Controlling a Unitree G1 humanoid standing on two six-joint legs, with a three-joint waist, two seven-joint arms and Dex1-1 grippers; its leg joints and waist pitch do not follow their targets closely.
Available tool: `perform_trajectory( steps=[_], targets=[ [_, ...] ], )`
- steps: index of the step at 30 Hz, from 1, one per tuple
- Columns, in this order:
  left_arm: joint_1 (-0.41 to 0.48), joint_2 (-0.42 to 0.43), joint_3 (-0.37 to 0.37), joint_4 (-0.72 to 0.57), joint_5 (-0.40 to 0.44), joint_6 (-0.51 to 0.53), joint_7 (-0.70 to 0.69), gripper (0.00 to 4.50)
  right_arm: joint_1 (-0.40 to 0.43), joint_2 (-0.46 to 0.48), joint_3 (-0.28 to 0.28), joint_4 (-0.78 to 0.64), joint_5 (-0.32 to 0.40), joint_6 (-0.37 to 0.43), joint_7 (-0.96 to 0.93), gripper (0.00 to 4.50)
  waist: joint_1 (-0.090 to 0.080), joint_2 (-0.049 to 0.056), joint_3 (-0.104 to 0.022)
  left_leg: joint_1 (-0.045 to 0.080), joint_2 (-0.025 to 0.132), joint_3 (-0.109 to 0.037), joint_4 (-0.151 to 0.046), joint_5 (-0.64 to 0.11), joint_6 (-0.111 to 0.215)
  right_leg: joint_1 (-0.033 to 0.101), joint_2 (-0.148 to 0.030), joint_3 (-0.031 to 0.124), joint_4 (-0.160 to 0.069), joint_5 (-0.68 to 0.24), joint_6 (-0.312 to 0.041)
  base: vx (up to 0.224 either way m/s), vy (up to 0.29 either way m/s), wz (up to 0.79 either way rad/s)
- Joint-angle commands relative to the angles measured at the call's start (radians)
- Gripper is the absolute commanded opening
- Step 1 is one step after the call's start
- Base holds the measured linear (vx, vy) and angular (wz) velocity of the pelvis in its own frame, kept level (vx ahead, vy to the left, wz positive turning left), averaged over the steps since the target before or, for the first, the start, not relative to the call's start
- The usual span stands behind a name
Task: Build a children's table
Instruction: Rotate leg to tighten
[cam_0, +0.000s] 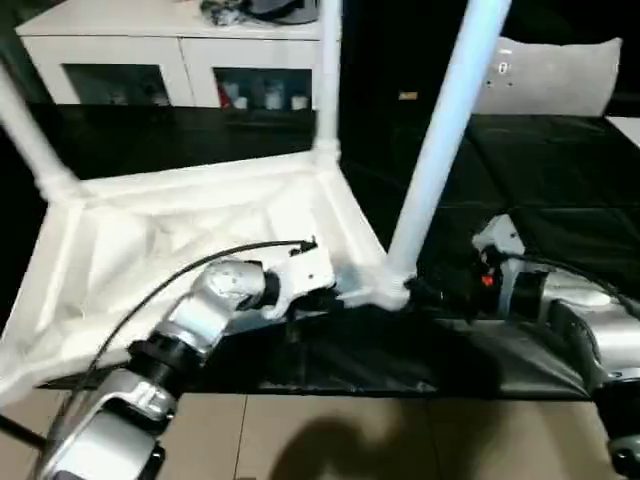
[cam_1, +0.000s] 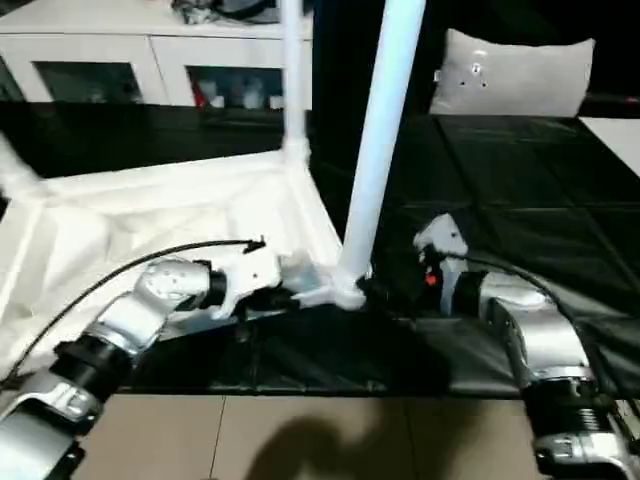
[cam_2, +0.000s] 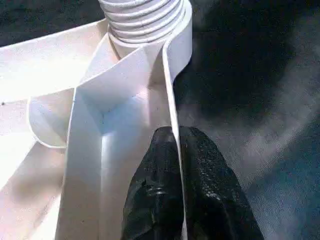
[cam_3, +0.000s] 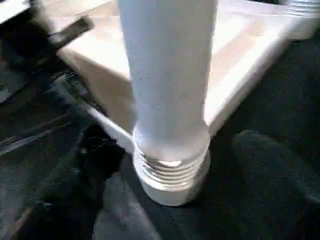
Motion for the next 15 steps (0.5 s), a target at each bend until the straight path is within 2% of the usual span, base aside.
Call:
perform_trajectory(
  steps=[1,5,6,9,10,14,15],
  targets=[
    [-0.001,0.012,-0.056,0.007,0.014,-0.040,-0.091,0.00,-0.013,-0.008,0.023,0.003,-0.005,-0.027,0.039,3.71,0.002,-0.013,-0.058,-0.015,0.028,0.002,-0.062,-0.036,0.111,0.070,-0.070,0.066,-0.065,-0.163,-0.172,0.000,0.000,0.00],
    [0.000,0.030,-0.060,-0.003,-0.005,-0.050,-0.156,0.00,-0.028,-0.007,0.041,0.023,-0.007,-0.043,0.086,3.42,0.008,-0.014,-0.059,-0.015,0.030,0.004,-0.062,-0.033,0.102,0.070,-0.071,0.067,-0.062,-0.166,-0.176,0.000,0.000,0.00],
    [0.000,0.038,-0.063,-0.005,-0.009,-0.055,-0.179,0.00,-0.033,-0.008,0.049,0.030,-0.008,-0.048,0.106,3.31,0.009,-0.017,-0.059,-0.014,0.031,0.005,-0.061,-0.029,0.103,0.068,-0.071,0.068,-0.060,-0.151,-0.179,0.000,0.000,0.00],
    [0.000,0.050,-0.067,-0.007,-0.016,-0.061,-0.211,0.00,-0.035,-0.009,0.064,0.033,-0.004,-0.064,0.134,3.09,0.015,-0.015,-0.060,-0.012,0.033,0.006,-0.060,-0.025,0.105,0.068,-0.072,0.069,-0.058,-0.142,-0.180,0.000,0.000,0.00],
    [0.001,0.057,-0.067,-0.012,-0.021,-0.055,-0.233,0.00,-0.035,-0.006,0.072,0.033,0.001,-0.068,0.147,2.98,0.017,-0.019,-0.060,-0.013,0.032,0.007,-0.060,-0.024,0.106,0.068,-0.072,0.069,-0.058,-0.144,-0.178,0.000,0.000,0.00],
    [0.002,0.064,-0.062,-0.015,-0.020,-0.051,-0.251,0.00,-0.029,0.001,0.087,0.027,0.006,-0.064,0.168,2.68,0.019,-0.016,-0.059,-0.013,0.033,0.007,-0.061,-0.026,0.102,0.068,-0.072,0.069,-0.058,-0.157,-0.174,0.000,0.000,0.00],
    [0.002,0.064,-0.062,-0.013,-0.021,-0.052,-0.254,0.00,-0.027,0.002,0.091,0.027,0.005,-0.066,0.176,2.47,0.019,-0.017,-0.058,-0.013,0.032,0.008,-0.061,-0.032,0.098,0.068,-0.072,0.069,-0.060,-0.171,-0.168,0.000,0.000,0.00]
  ],
)
